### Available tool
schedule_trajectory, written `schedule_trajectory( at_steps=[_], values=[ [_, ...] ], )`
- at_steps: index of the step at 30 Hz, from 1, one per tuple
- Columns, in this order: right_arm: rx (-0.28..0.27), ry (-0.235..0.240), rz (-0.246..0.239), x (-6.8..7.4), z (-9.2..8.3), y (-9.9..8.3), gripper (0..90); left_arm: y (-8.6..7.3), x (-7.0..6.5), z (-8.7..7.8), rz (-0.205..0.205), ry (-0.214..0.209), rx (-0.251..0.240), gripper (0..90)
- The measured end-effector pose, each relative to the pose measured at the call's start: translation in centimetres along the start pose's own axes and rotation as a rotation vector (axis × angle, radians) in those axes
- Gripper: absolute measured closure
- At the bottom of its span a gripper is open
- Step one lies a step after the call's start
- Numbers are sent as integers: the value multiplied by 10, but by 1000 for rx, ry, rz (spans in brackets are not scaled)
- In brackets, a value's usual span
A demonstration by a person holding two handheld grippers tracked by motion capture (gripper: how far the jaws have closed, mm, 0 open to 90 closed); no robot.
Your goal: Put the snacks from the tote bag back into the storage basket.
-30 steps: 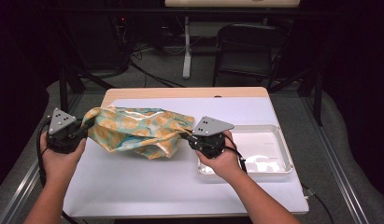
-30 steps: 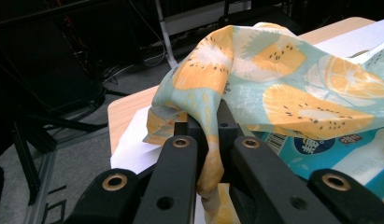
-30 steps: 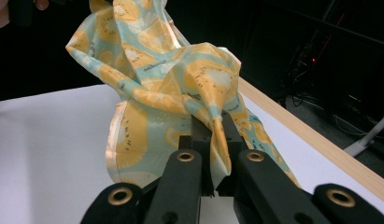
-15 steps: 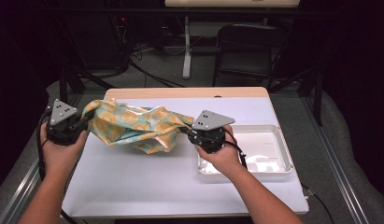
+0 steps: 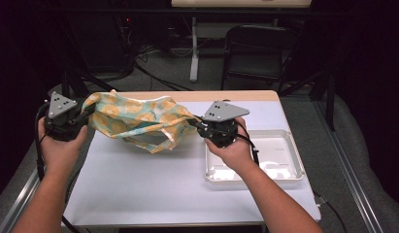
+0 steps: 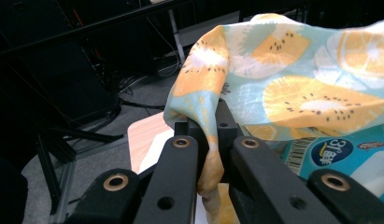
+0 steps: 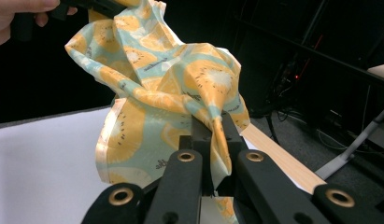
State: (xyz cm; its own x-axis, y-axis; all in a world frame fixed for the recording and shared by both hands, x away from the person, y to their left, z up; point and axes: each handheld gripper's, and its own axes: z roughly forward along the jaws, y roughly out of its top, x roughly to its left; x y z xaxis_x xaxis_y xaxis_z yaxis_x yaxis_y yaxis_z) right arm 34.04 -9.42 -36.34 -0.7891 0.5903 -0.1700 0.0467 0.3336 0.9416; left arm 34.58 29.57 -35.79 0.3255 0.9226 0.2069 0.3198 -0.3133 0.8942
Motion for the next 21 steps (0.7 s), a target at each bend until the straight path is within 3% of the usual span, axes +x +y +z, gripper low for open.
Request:
schedule_trajectory(
  at_steps=[15,21],
  values=[
    [-39,-26,12,-13,-10,24,900,22,2,-8,41,10,1,900],
    [-45,-34,14,-15,-14,28,900,24,2,-12,38,7,-9,900]
  ],
)
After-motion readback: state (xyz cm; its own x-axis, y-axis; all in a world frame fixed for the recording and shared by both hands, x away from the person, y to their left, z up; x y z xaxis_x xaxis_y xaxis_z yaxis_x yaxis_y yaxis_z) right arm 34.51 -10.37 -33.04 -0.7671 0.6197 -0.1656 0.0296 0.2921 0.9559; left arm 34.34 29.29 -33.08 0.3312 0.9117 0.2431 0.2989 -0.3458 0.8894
